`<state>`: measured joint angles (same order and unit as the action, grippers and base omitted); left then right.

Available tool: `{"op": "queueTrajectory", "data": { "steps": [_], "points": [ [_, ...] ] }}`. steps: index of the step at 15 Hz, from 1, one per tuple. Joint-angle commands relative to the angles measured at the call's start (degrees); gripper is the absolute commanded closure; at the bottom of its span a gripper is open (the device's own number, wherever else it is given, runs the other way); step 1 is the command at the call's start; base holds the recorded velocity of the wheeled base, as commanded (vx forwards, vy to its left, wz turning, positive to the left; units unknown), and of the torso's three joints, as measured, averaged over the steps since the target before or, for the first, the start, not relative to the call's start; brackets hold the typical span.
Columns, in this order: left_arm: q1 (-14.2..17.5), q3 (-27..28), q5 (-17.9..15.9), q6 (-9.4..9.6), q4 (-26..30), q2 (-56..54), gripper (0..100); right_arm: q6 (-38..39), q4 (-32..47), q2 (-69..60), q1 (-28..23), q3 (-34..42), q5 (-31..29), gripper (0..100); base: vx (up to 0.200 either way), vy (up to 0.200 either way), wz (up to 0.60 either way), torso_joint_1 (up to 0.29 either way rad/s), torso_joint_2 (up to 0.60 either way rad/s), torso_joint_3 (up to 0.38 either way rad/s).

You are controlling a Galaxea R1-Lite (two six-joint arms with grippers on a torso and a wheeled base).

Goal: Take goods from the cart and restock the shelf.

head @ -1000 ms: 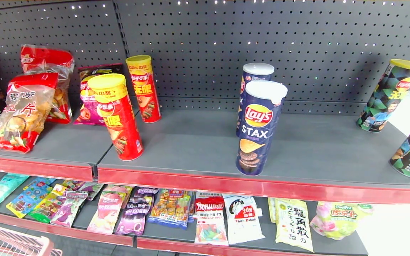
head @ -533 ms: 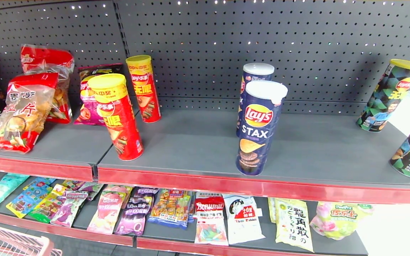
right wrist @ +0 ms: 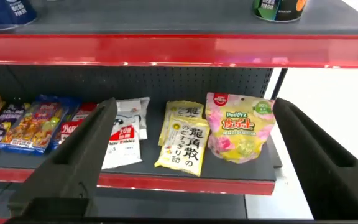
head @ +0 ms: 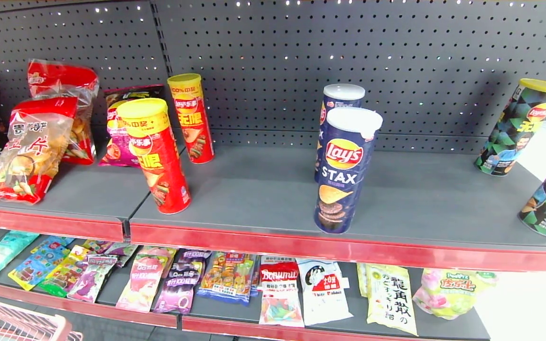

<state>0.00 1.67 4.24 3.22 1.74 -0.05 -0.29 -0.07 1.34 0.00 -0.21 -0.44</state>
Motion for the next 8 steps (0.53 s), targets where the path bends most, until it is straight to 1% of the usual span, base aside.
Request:
{"op": "queueTrajectory", "data": {
  "steps": [1,5,8],
  "points": [
    [0.0,0.0,0.06,-0.05,0.01,0.05,0,0.12,-0.01,-1.17,0.09,0.21,0.44,0,0.0,0.0,0.0,0.0,0.0,0.0],
    [0.0,0.0,0.06,-0.05,0.01,0.05,0,0.2,-0.01,-1.17,0.09,0.21,0.18,0,0.0,0.0,0.0,0.0,0.0,0.0],
    [0.0,-0.09,0.68,-0.67,-0.34,0.05,0,0.2,-0.01,-1.17,0.09,0.21,0.18,0,0.0,0.0,0.0,0.0,0.0,0.0]
  ]
}}
